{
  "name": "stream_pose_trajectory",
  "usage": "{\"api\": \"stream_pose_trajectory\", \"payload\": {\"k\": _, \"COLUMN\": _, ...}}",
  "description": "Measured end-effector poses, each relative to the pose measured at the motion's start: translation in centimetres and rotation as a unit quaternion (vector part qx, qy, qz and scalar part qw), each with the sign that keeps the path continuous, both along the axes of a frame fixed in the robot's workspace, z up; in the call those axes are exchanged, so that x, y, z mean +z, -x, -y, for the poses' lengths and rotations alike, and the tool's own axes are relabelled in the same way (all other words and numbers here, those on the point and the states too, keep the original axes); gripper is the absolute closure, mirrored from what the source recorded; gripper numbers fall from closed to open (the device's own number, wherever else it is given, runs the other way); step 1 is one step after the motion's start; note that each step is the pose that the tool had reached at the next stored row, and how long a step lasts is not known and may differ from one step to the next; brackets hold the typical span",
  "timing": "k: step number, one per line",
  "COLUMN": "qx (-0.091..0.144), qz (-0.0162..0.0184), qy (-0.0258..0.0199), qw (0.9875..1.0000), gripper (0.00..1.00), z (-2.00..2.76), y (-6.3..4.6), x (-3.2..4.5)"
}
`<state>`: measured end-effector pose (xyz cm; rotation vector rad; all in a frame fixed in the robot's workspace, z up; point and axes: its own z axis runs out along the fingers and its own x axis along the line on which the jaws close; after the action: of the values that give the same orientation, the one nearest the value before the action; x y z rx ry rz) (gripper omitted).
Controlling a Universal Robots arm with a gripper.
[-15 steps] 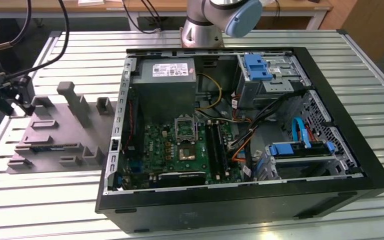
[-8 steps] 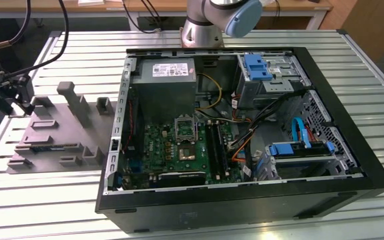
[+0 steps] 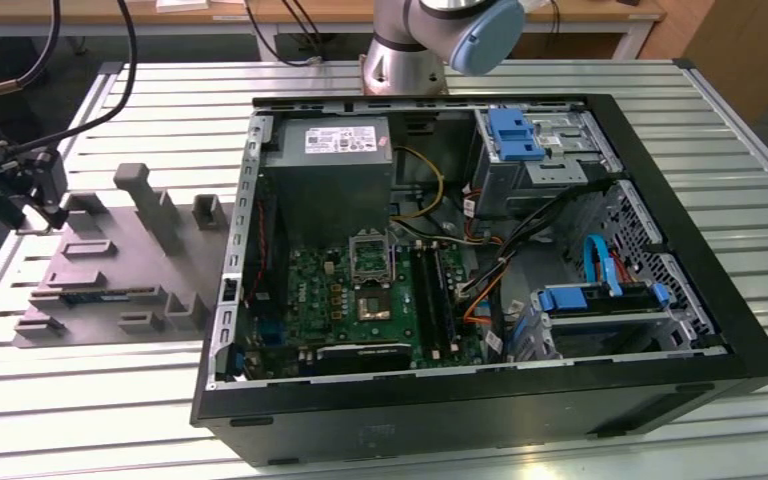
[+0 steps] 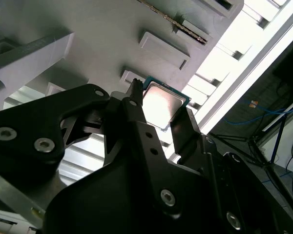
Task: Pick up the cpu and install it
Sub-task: 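Pick up the cpu and move it towards the insertion slot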
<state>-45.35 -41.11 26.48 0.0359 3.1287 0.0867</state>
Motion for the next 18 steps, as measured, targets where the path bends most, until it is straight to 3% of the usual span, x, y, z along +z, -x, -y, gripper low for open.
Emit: {"api": "stream_pose_trajectory", "payload": {"k": 18, "qx": 0.0, "qz": 0.0, "qy": 0.0, "qw": 1.0, "gripper": 0.53, "z": 0.0, "y": 0.0, "x": 0.65}}
